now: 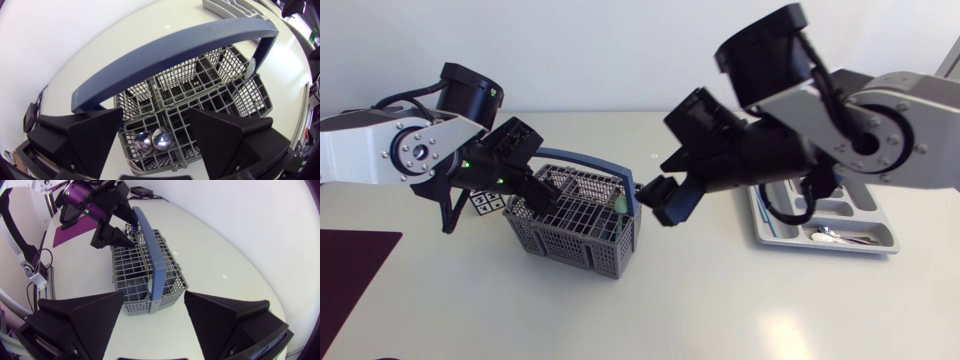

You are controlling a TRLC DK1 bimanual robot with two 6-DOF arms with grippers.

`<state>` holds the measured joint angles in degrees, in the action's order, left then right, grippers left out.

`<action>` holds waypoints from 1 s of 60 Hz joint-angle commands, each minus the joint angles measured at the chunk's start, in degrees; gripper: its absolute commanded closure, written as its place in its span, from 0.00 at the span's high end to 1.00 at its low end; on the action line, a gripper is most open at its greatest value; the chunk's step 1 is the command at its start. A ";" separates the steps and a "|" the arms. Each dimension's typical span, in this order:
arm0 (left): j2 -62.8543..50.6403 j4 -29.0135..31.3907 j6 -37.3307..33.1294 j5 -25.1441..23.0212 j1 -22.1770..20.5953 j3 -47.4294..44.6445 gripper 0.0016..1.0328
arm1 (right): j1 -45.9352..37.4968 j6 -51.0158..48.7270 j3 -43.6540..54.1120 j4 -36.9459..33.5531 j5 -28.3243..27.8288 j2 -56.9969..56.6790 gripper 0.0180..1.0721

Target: Transfer all utensils from the basket to the drawer tray.

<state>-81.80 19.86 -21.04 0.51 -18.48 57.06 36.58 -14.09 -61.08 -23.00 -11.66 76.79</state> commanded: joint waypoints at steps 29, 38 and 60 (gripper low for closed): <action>-4.42 -2.28 -1.99 0.28 -0.24 3.85 0.88 | -13.90 -5.95 -18.02 -8.20 -19.63 23.84 0.85; -4.86 -2.28 -1.90 0.28 -1.12 4.73 0.88 | -12.14 -4.99 -20.83 -8.46 -20.07 27.09 0.81; -6.18 -2.02 -1.90 0.37 -2.44 6.22 0.88 | -8.63 -4.72 -16.18 -8.64 -21.03 24.98 0.81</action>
<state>-87.05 18.13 -21.69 0.56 -20.36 61.06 26.94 -19.53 -79.96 -30.70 -31.92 102.67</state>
